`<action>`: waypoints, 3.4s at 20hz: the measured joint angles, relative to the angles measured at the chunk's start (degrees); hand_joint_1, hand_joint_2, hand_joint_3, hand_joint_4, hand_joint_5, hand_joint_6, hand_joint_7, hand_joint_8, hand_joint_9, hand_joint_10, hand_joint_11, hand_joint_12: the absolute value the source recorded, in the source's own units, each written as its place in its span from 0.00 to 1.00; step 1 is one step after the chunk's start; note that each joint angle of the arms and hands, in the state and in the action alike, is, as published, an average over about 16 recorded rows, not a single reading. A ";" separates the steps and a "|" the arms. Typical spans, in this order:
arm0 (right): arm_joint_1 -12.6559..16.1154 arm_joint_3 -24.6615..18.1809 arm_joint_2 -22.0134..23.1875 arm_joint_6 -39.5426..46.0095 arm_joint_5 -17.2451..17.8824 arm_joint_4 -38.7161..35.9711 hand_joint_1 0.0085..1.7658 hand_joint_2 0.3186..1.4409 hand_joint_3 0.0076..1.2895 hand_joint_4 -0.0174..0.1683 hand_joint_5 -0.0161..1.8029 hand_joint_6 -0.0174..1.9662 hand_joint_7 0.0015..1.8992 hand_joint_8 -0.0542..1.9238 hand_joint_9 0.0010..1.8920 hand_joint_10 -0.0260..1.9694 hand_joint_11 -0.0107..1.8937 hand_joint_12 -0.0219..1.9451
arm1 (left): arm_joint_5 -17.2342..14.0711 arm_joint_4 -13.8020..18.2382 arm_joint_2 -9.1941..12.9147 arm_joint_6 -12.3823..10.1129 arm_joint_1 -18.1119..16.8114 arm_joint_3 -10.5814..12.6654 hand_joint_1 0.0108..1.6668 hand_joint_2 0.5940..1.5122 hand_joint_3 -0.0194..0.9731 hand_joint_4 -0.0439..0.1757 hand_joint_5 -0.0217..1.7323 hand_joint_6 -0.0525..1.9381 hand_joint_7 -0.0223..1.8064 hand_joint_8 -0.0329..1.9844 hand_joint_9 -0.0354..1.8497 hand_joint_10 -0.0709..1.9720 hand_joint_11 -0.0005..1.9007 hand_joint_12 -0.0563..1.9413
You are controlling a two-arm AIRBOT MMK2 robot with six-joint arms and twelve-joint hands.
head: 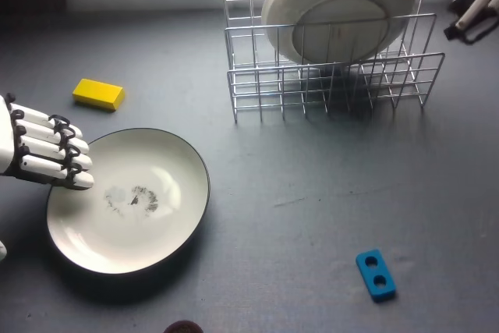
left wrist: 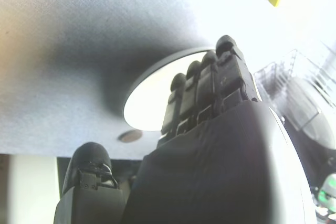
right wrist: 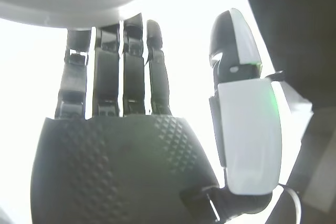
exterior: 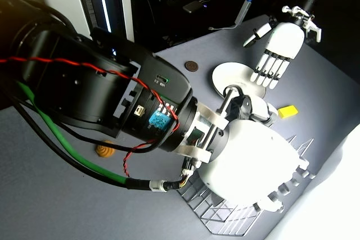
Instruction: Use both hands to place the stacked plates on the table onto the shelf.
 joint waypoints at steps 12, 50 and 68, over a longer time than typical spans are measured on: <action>-0.28 -15.03 3.89 -9.45 14.27 -30.80 0.48 0.69 0.01 0.07 0.29 0.03 0.32 0.04 0.32 0.03 0.07 0.70 | 0.18 -0.61 -0.28 -0.01 1.25 0.14 0.00 0.57 0.04 0.20 0.02 0.03 0.02 0.02 0.01 0.03 0.01 0.02; -17.77 -6.84 -24.49 -20.13 15.51 -55.81 0.61 0.54 0.01 0.12 0.02 0.03 0.01 0.04 0.01 0.02 0.02 0.10 | -4.25 -11.09 -4.37 -8.22 13.54 7.04 0.00 0.58 0.04 0.17 0.00 0.02 0.01 0.02 0.00 0.01 0.01 0.02; -18.46 -2.94 -29.18 -21.99 18.56 -54.77 0.73 0.65 0.01 0.07 0.37 0.09 0.39 0.08 0.42 0.13 0.29 0.57 | -4.52 -10.92 -4.53 -8.37 13.36 7.36 0.00 0.58 0.04 0.18 0.01 0.02 0.01 0.02 0.00 0.01 0.01 0.02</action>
